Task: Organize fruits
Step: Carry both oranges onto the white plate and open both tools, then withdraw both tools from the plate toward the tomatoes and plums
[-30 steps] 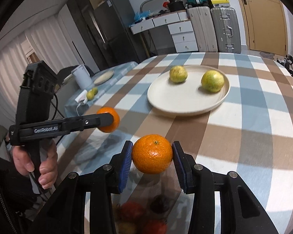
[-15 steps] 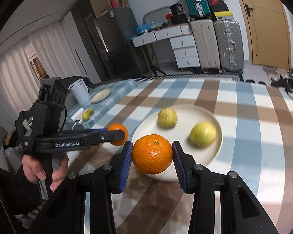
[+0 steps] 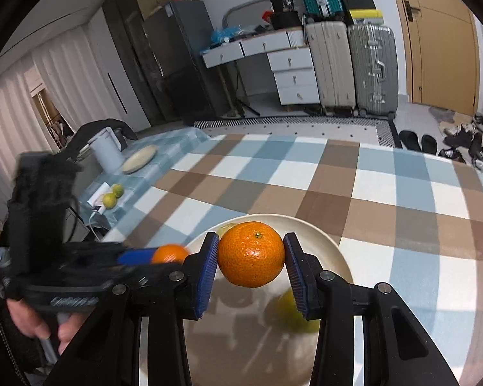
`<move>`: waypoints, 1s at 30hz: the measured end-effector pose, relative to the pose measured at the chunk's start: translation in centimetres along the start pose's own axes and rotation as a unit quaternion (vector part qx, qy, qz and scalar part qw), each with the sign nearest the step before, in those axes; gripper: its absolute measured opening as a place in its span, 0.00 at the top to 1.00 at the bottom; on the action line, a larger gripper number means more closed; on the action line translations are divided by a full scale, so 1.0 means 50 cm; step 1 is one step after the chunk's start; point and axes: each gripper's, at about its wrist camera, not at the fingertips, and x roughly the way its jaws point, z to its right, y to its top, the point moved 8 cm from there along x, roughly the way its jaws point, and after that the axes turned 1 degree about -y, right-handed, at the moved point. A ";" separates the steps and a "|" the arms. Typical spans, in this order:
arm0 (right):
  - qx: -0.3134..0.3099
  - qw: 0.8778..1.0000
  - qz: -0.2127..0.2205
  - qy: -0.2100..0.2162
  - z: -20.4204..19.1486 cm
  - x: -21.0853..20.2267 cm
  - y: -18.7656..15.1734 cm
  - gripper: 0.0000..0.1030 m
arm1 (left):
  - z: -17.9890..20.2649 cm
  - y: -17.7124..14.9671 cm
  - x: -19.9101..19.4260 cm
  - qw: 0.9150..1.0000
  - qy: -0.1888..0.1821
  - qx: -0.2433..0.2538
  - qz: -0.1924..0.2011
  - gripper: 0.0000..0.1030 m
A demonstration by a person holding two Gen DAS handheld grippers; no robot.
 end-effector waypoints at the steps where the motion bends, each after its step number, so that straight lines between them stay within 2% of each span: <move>1: 0.010 1.000 -0.009 -0.002 0.012 0.017 0.002 0.59 | -0.004 0.001 0.005 1.000 0.000 -0.001 -0.001 0.68; 11: 0.034 0.998 -0.055 -0.004 0.035 0.108 0.008 0.59 | -0.020 0.002 0.040 1.000 -0.002 0.003 -0.015 0.68; 17: 0.048 0.997 -0.059 -0.010 0.041 0.125 0.011 0.59 | -0.023 0.011 0.047 1.000 0.007 0.000 -0.011 0.67; 20: 0.045 0.997 -0.064 -0.007 0.037 0.127 0.011 0.53 | -0.021 0.010 0.043 1.000 0.016 -0.001 -0.019 0.52; 22: 0.047 0.997 -0.056 0.002 0.033 0.121 0.015 0.38 | -0.013 0.013 0.025 1.000 0.018 0.002 -0.007 0.33; 24: 0.044 0.998 -0.038 0.007 0.026 0.100 0.025 0.27 | -0.010 0.020 0.000 0.999 0.029 0.003 0.016 0.22; 26: 0.041 0.999 -0.020 0.004 0.021 0.077 0.034 0.24 | -0.004 0.025 -0.026 0.999 0.020 -0.004 0.026 0.22; 28: 0.046 0.999 -0.004 0.004 0.017 0.046 0.039 0.18 | 0.001 0.027 -0.052 0.999 0.031 -0.002 0.035 0.21; 30: 0.052 0.999 0.008 0.002 0.014 0.013 0.039 0.17 | 0.009 0.023 -0.080 0.998 0.035 -0.002 0.044 0.21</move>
